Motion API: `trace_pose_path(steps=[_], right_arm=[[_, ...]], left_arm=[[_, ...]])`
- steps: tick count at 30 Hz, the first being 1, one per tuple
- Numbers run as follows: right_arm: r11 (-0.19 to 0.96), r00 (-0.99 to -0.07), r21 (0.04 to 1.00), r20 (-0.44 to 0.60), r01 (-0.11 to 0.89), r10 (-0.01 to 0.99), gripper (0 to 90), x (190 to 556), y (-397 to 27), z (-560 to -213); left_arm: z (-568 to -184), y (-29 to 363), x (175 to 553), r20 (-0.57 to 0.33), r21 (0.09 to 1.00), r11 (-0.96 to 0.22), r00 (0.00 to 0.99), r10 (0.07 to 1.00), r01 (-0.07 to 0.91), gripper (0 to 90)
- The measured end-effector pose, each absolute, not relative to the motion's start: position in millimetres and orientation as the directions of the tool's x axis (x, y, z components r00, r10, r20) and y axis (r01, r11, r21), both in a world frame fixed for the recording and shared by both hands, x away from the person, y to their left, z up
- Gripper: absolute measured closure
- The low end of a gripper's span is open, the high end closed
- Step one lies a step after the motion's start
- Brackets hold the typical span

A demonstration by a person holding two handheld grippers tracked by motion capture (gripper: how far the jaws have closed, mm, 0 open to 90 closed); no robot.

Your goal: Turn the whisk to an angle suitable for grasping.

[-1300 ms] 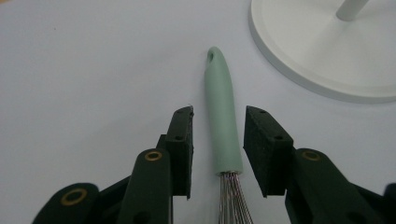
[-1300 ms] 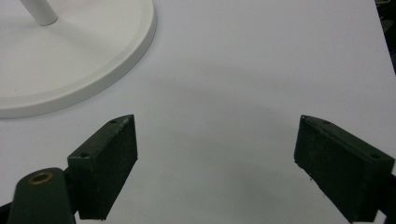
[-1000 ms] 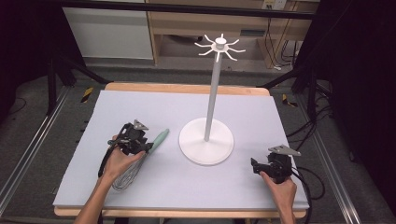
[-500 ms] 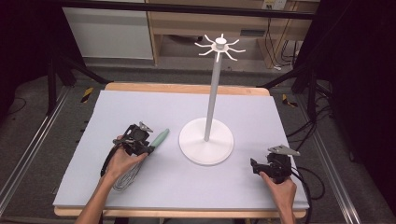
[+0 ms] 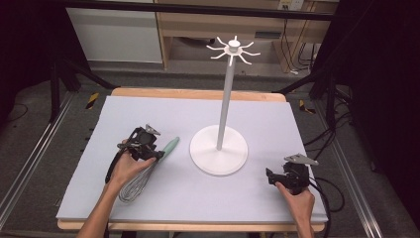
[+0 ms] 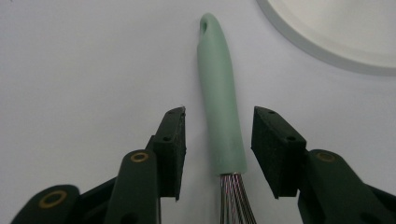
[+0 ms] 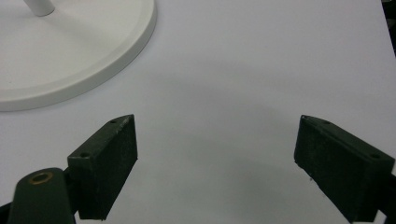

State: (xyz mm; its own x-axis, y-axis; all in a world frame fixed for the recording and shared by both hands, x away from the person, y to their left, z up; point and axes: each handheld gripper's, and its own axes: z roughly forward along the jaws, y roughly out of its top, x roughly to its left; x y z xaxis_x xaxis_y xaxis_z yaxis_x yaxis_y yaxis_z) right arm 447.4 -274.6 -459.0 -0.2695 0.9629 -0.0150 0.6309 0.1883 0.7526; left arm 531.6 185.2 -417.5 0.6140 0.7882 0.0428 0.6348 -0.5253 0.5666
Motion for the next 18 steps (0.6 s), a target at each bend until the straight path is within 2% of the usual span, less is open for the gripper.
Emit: trace_pose_path(steps=[6,11,18], right_arm=[[0.189,-0.269,0.752,-0.016,0.631,0.963,13.8,447.5,-274.9,-458.9],[0.186,-0.265,0.751,-0.015,0.634,0.964,13.8,447.4,-274.7,-458.8],[0.193,-0.269,0.747,-0.020,0.636,0.963,13.8,448.1,-274.5,-459.5]], left_arm=[[-415.6,173.9,540.3,0.047,0.579,-0.522,0.613,0.788,0.627,50.7],[-425.4,164.4,545.4,0.070,0.552,-0.549,0.622,0.780,0.627,48.3],[-436.5,162.6,546.8,0.069,0.523,-0.557,0.620,0.781,0.644,49.5]])
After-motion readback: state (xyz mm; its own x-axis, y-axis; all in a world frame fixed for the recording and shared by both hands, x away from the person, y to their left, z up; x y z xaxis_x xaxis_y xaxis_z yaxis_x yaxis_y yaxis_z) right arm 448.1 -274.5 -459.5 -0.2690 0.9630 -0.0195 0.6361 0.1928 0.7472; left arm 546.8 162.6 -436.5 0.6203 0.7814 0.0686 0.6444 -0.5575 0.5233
